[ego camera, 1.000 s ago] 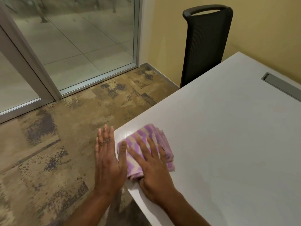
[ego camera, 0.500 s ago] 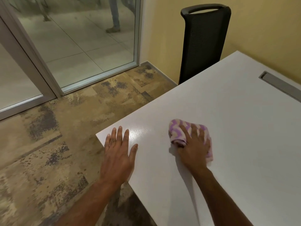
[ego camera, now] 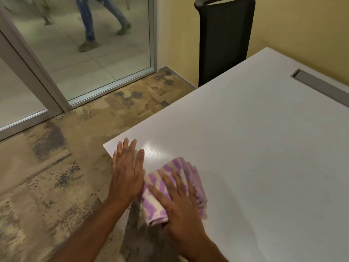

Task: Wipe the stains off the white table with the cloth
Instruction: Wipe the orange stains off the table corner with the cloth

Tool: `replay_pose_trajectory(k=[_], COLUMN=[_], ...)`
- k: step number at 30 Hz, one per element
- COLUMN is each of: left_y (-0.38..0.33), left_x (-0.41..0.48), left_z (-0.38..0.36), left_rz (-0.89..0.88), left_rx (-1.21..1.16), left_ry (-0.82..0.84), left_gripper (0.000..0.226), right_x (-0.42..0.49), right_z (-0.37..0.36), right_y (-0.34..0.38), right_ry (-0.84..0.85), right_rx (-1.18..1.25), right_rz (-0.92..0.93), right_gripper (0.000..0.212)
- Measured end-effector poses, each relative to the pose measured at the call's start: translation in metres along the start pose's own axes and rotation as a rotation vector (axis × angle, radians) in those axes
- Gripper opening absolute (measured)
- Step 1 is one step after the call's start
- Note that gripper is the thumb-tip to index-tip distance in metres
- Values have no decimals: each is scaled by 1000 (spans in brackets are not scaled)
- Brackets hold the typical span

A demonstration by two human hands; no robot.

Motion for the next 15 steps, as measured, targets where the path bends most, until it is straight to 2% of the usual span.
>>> replay_pose_trajectory(k=[3,5,9,12,15], left_y=[-3,-3,3,6,7], left_x=[-11,-20,-26,-25,-24], left_z=[-11,-20,-27,-30,-30], left_rz=[-105,-178,-219,-231,-218], left_rx=[169,295,377,393,372], left_ry=[67,113,103,85,83], left_gripper=[71,71,70,69,68], right_x=[-36,-51,-62,-37,13], right_z=[18,32,54,57,44], right_y=[-20,-39,-103,-146,-150], right_ry=[44,0,-47,-22,-40], right_rx=[-119,-79,34,20,-43], right_rz=[-43,-98,-401,-677,-737], right_gripper=[63,54,60,76,71])
Point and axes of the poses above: each hand's wrist, its own x-axis towards the middle knuckle, its own z-axis out of the back of the hand, y = z × x, the point moved 3 cm from there along x, towards the middle knuckle, and after that the axes turned 7 degrees about -y, right-handed, at the moved point
